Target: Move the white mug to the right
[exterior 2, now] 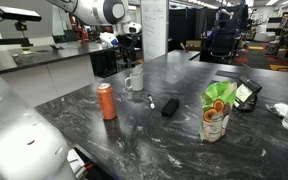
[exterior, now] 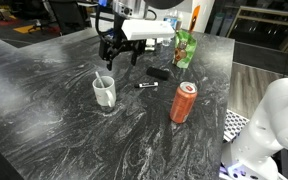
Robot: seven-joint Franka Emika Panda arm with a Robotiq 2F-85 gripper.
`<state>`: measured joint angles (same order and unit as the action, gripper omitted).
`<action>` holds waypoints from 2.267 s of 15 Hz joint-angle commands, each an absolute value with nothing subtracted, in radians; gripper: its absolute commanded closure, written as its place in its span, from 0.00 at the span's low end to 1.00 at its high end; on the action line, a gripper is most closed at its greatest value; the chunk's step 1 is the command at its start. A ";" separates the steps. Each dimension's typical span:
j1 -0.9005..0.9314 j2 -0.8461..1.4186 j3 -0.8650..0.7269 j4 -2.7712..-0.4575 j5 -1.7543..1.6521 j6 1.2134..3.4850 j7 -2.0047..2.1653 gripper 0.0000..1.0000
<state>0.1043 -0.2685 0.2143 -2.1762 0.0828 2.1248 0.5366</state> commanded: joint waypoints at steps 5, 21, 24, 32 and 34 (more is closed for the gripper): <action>0.119 -0.101 0.212 -2.082 0.149 2.089 0.584 0.00; 0.195 0.089 0.201 -1.975 -0.014 2.100 0.840 0.00; 0.198 0.105 0.202 -1.965 -0.003 2.100 0.823 0.00; 0.209 0.133 0.199 -1.952 0.017 2.090 0.815 0.26; 0.210 0.138 0.197 -1.954 0.018 2.093 0.816 0.41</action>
